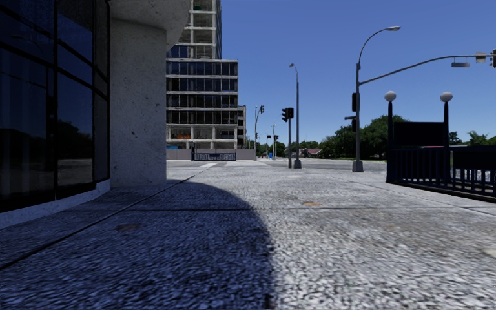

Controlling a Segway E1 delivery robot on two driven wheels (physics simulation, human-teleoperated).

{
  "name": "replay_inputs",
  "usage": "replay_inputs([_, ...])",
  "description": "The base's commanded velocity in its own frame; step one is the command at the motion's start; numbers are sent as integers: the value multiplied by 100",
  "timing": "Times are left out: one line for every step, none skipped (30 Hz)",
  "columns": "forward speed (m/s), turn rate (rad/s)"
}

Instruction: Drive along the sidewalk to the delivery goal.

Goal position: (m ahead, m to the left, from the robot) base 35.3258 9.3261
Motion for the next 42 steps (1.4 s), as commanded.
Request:
replay_inputs([200,0])
replay_inputs([200,0])
replay_inputs([200,0])
replay_inputs([200,0])
replay_inputs([200,0])
replay_inputs([200,0])
replay_inputs([200,0])
replay_inputs([200,0])
replay_inputs([200,0])
replay_inputs([200,0])
replay_inputs([200,0])
replay_inputs([200,0])
replay_inputs([200,0])
replay_inputs([200,0])
replay_inputs([200,0])
replay_inputs([200,0])
replay_inputs([200,0])
replay_inputs([200,0])
replay_inputs([200,0])
replay_inputs([200,0])
replay_inputs([200,0])
replay_inputs([200,0])
replay_inputs([200,0])
replay_inputs([200,0])
replay_inputs([200,0])
replay_inputs([200,0])
replay_inputs([200,0])
replay_inputs([200,0])
replay_inputs([200,0])
replay_inputs([200,0])
replay_inputs([200,0])
replay_inputs([200,0])
replay_inputs([200,0])
replay_inputs([200,0])
replay_inputs([200,0])
replay_inputs([200,0])
replay_inputs([200,0])
replay_inputs([200,0])
replay_inputs([200,0])
replay_inputs([200,0])
replay_inputs([200,0])
replay_inputs([200,0])
